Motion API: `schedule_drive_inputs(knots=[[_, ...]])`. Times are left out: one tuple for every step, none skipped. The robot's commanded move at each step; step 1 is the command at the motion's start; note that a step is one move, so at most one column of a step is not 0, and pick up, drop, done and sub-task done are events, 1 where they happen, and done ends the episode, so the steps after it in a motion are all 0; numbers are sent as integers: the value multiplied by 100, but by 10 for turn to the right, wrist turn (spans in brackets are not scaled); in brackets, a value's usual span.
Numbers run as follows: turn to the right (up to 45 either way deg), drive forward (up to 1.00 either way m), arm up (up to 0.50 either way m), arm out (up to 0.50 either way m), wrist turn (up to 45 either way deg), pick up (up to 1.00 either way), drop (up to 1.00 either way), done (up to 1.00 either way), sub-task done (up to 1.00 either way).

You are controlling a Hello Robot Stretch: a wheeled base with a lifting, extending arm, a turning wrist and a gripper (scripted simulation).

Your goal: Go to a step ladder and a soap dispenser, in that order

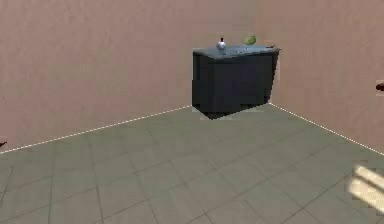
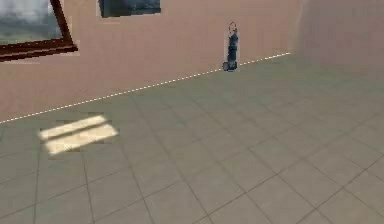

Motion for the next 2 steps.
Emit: schedule_drive_inputs(knots=[[-450,0,0,0,0,0,0,0,0],[-30,0,0,0,0,0,0,0,0]])
